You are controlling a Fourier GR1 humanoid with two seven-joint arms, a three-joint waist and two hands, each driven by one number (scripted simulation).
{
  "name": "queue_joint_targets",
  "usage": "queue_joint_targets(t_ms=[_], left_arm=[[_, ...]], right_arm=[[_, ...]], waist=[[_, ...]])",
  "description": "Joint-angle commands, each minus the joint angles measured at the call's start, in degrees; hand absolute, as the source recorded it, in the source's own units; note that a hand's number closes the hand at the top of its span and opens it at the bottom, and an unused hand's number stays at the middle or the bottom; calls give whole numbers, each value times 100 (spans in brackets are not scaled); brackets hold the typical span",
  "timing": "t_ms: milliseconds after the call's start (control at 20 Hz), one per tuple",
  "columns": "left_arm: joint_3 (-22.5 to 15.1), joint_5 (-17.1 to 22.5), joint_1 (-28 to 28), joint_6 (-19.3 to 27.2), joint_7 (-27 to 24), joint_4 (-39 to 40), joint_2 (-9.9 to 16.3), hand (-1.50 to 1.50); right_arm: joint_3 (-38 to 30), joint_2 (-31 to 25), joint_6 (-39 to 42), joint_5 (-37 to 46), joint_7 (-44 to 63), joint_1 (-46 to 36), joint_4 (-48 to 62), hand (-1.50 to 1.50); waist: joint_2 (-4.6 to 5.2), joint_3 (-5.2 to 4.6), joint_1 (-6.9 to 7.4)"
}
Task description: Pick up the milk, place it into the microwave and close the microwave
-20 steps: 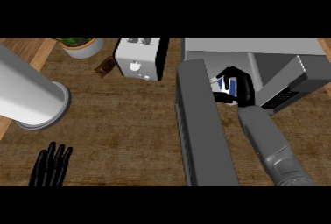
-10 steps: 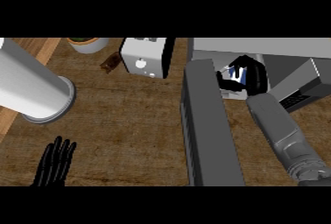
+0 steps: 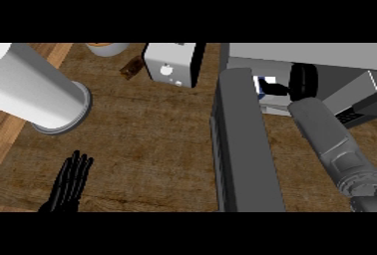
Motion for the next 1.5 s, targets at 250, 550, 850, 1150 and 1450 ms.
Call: queue_joint_targets(t_ms=[250, 550, 850, 1150, 1450], left_arm=[[-192, -199, 9, -31, -9, -4, 4, -150], [-59, -22, -171, -96, 65, -88, -6, -150], [-419, -293, -230, 82, -32, 184, -359, -150], [-505, -415, -418, 39, 36, 179, -348, -150], [-590, -567, -395, 204, 268, -50, -408, -150]], right_arm=[[184, 66, 164, 227, 119, -144, 269, -150], [-51, 123, 996, -30, -267, -145, 102, -150], [-412, 403, 1386, -415, -1073, 338, -114, -150], [-659, 278, 1871, -649, -1323, 523, -58, -150], [-974, 401, 2314, -987, -2018, 1152, -142, -150]], waist=[[50, 12, 168], [27, 17, 67], [-36, 13, -148], [-47, 10, -195], [-140, 3, -346]])
